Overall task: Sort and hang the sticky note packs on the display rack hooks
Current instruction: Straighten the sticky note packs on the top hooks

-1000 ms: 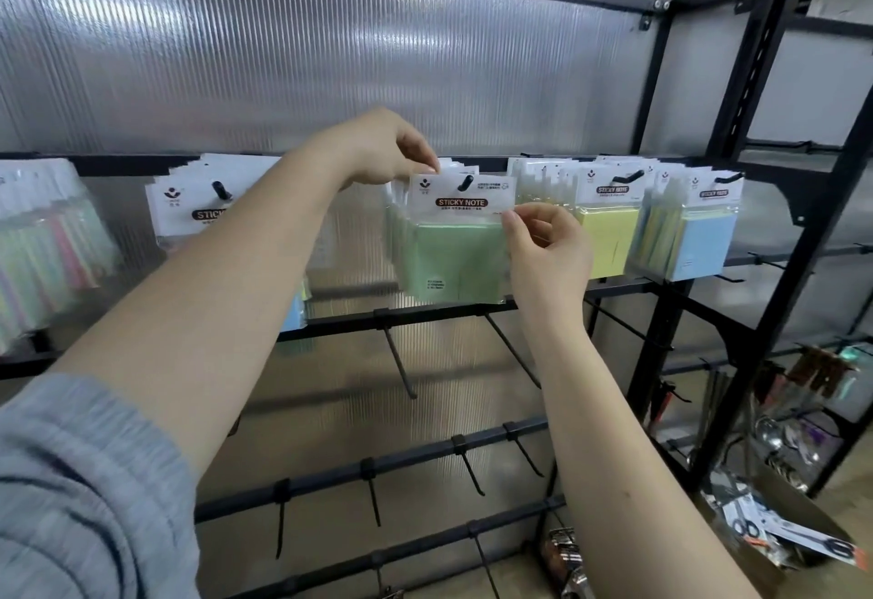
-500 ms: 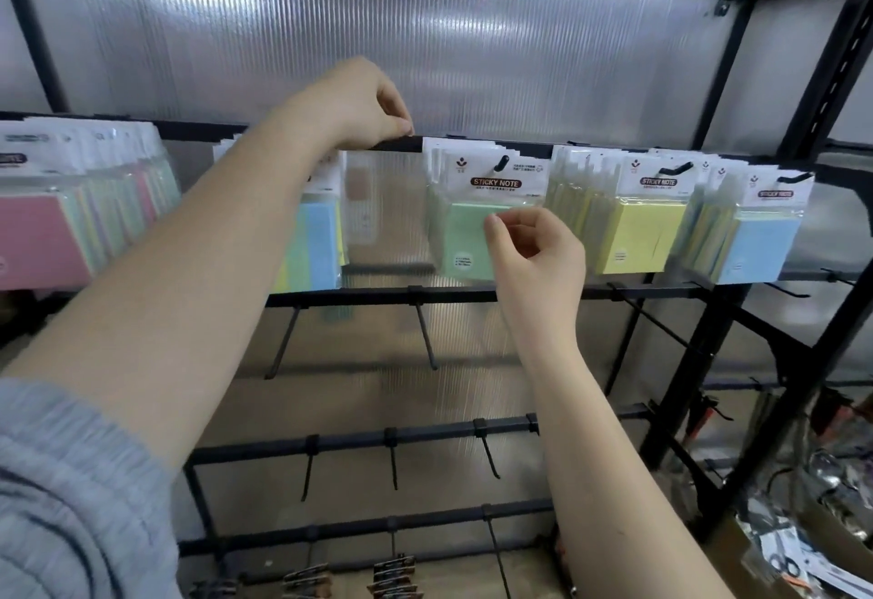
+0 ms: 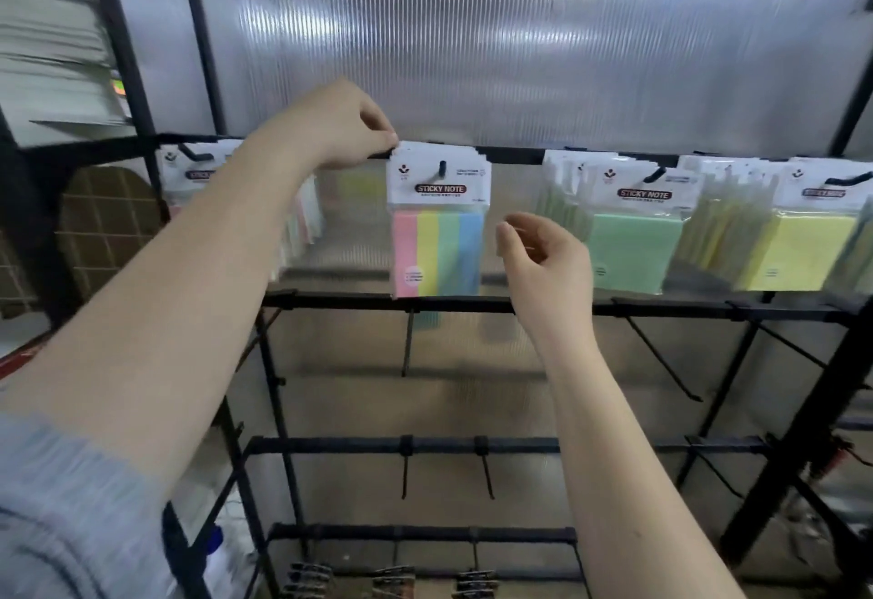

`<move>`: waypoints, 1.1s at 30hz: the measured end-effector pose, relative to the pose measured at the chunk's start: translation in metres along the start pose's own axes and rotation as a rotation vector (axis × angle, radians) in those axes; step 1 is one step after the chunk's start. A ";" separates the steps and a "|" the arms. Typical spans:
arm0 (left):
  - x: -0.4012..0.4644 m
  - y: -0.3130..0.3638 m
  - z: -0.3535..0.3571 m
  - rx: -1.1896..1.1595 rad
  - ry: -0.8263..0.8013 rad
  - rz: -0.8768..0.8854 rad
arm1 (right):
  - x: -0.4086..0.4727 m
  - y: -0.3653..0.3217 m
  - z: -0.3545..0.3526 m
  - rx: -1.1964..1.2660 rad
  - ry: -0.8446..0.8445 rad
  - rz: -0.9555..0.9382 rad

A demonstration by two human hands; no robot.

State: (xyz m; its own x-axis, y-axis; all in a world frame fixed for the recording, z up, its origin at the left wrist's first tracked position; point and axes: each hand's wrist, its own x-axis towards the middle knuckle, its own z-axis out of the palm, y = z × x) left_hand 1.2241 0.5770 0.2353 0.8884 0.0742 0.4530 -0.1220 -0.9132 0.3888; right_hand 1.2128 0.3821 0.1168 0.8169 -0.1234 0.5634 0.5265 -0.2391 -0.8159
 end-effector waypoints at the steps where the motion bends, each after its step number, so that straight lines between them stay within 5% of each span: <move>1: 0.001 -0.007 -0.001 0.001 0.002 0.011 | 0.001 -0.002 0.009 0.006 -0.003 0.006; 6: 0.007 -0.027 0.001 -0.011 -0.081 0.035 | 0.004 -0.010 0.036 0.063 0.098 0.061; 10: 0.010 -0.032 0.021 -0.391 -0.220 0.017 | 0.009 -0.013 0.043 0.102 0.150 0.131; 20: 0.012 -0.040 0.043 -0.662 -0.217 0.035 | 0.007 -0.016 0.046 0.135 0.241 0.123; 24: 0.004 -0.041 0.040 -0.624 -0.223 0.040 | 0.000 -0.014 0.050 0.081 0.304 0.067; 29: -0.022 -0.056 0.017 -0.222 0.027 0.146 | -0.015 -0.016 0.065 -0.092 0.392 -0.160; 33: -0.061 -0.073 0.003 -0.176 0.144 0.233 | -0.026 -0.020 0.083 -0.096 0.314 -0.262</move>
State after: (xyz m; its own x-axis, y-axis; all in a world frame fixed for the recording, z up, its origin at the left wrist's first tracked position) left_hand 1.1798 0.6377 0.1766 0.7576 -0.0613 0.6498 -0.4003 -0.8300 0.3885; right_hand 1.2008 0.4697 0.1081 0.5388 -0.3304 0.7749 0.6706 -0.3886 -0.6319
